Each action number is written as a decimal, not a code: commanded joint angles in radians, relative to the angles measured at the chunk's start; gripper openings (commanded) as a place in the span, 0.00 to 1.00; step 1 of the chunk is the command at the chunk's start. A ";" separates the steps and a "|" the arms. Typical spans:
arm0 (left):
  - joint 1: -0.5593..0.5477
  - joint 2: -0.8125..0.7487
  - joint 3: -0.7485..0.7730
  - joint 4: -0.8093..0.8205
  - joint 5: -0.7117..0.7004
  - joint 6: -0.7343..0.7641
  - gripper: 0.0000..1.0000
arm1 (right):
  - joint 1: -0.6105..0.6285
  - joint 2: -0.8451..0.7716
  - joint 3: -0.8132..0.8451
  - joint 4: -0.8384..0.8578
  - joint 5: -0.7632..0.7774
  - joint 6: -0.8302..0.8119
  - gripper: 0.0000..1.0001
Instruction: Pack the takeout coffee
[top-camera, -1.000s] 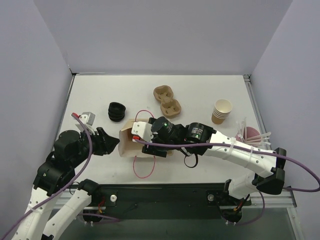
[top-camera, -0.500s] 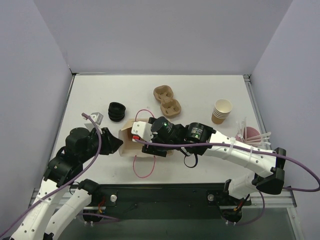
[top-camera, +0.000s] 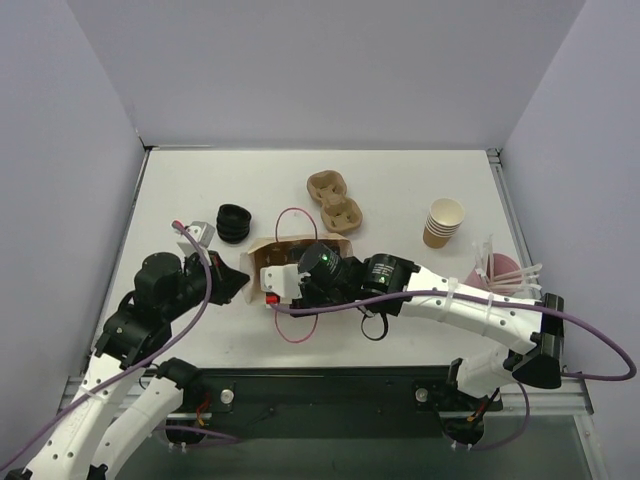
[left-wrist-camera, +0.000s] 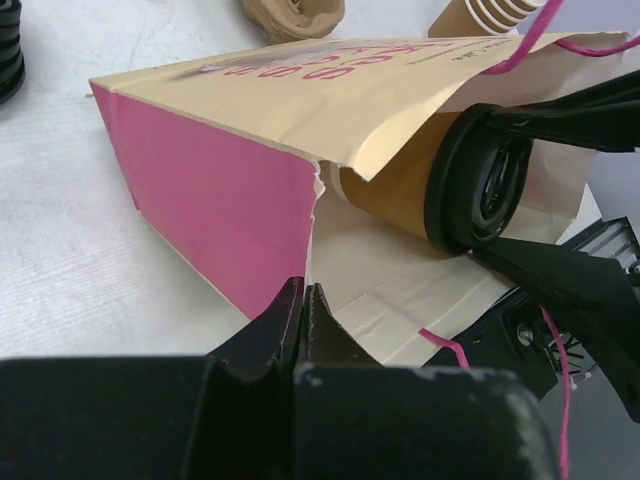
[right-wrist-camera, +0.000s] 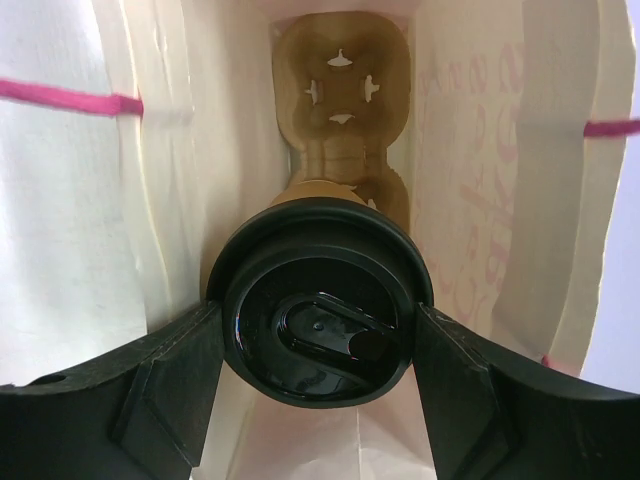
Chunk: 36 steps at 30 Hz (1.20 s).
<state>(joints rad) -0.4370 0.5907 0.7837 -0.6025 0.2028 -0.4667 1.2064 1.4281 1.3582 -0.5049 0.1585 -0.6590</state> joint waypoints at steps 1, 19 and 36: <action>0.003 -0.046 -0.040 0.164 0.067 0.089 0.00 | 0.008 0.003 -0.018 0.046 0.064 -0.146 0.36; 0.001 -0.175 -0.164 0.178 0.222 0.148 0.00 | 0.019 -0.003 -0.064 0.108 0.084 -0.306 0.32; 0.003 -0.086 -0.089 0.181 0.124 0.185 0.00 | 0.039 0.012 -0.160 0.177 0.102 -0.317 0.31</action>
<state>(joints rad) -0.4370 0.4740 0.6308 -0.4603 0.3458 -0.2893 1.2095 1.4372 1.1854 -0.3416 0.1974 -0.9924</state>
